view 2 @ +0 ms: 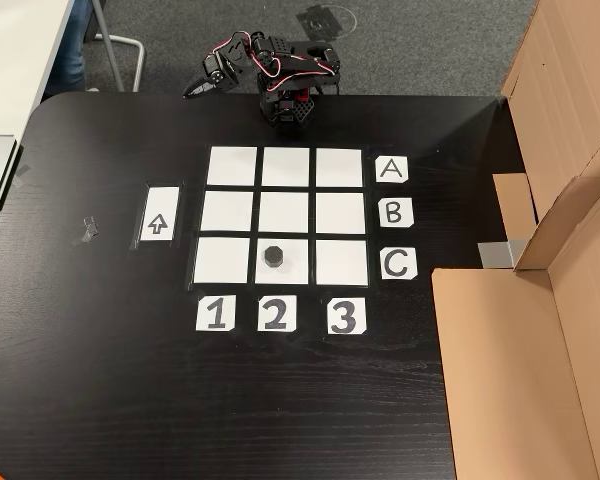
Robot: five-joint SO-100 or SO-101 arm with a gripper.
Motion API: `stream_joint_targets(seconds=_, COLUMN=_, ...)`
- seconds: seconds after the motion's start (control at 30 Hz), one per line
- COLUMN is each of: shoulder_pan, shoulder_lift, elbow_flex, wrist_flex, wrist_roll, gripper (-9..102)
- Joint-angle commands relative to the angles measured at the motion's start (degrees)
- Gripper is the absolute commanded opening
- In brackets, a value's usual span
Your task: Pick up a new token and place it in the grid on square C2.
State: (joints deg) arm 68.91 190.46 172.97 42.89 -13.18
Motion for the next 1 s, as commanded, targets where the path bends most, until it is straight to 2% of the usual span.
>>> stream_joint_targets(seconds=0.0, shoulder_pan=0.6, shoulder_lift=0.1, elbow_flex=0.8, wrist_flex=-1.9, wrist_roll=-0.2, gripper=0)
stream_joint_targets(seconds=0.97, shoulder_pan=1.0, shoulder_lift=0.1, elbow_flex=1.5, wrist_flex=-1.2, wrist_roll=0.0, gripper=0)
